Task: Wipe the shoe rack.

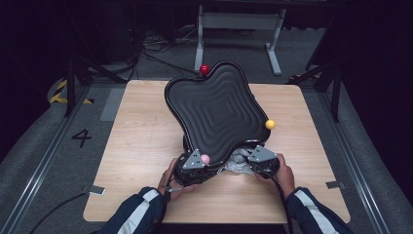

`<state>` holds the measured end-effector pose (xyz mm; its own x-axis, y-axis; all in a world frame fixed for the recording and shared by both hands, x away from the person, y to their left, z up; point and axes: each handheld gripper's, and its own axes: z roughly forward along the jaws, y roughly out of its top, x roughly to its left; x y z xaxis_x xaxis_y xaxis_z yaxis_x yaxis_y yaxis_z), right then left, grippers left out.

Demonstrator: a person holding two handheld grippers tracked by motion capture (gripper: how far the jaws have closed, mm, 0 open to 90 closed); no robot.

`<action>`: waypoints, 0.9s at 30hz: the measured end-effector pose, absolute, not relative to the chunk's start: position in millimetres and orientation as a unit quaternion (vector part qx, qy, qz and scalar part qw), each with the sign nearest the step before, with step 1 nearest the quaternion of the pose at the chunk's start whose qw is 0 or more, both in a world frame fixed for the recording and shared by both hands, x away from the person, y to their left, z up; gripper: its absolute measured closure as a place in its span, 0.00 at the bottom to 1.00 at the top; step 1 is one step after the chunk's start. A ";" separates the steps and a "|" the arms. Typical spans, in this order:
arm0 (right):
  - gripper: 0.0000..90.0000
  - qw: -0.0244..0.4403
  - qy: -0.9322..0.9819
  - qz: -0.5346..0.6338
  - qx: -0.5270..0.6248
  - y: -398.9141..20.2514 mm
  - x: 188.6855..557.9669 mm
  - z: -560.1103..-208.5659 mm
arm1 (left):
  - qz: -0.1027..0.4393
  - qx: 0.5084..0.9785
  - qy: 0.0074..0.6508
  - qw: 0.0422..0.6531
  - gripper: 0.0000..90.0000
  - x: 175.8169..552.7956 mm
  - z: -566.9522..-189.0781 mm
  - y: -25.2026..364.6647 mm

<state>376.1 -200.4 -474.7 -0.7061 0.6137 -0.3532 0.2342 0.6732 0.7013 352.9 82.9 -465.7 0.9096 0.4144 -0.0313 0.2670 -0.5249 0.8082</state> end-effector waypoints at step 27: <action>0.87 0.309 0.861 0.296 0.274 -220.3 384.9 -474.6 | 0.080 0.868 0.195 0.450 0.82 353.9 -466.2 83.2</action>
